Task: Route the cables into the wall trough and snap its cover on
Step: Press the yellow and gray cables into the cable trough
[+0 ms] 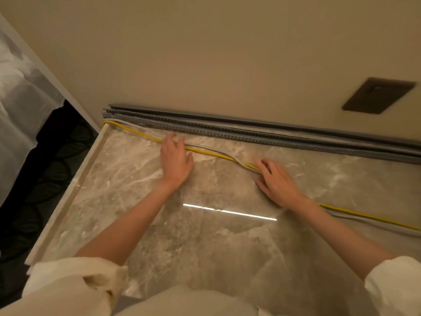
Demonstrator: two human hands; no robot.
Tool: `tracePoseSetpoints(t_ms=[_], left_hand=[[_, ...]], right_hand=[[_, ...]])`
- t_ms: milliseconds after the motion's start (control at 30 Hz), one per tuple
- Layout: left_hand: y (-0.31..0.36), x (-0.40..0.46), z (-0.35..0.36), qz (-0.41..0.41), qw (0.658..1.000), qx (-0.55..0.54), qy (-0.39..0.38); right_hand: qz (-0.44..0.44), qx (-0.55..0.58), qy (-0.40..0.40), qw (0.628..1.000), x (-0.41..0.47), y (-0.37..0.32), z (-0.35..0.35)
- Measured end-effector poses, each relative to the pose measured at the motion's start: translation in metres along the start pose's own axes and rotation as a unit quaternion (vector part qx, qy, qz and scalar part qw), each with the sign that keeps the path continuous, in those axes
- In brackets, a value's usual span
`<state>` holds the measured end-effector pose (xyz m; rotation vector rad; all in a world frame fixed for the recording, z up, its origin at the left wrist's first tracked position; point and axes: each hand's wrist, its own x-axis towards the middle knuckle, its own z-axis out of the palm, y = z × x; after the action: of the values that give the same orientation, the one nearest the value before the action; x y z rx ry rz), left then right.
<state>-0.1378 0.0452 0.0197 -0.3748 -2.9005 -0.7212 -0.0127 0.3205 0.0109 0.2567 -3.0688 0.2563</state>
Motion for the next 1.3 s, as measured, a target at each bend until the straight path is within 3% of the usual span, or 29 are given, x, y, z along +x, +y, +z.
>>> tracePoseSetpoints(t_ms=[100,233,467,700,1000,1300], left_hand=[[0.028,-0.010,0.017,0.152,0.984,0.032,-0.083],[0.067,-0.015,0.037,0.265,0.951,0.055,-0.148],[0.148,-0.021,0.066,0.349,0.911,0.036,-0.219],[0.200,-0.038,0.091,0.430,0.874,0.094,-0.204],[0.216,-0.029,0.102,0.388,0.898,0.096,-0.185],[0.237,-0.002,0.110,0.308,0.928,0.064,-0.201]], right_hand=[[0.013,-0.009,-0.021,1.000,-0.040,0.027,-0.016],[0.058,0.002,-0.025,0.998,-0.085,0.056,-0.030],[0.114,0.021,-0.005,0.993,-0.145,0.099,-0.047],[0.116,0.001,-0.005,0.993,-0.190,0.142,-0.056],[0.185,-0.010,-0.023,0.982,-0.192,0.196,-0.065],[0.251,0.101,-0.051,0.961,-0.155,0.242,-0.080]])
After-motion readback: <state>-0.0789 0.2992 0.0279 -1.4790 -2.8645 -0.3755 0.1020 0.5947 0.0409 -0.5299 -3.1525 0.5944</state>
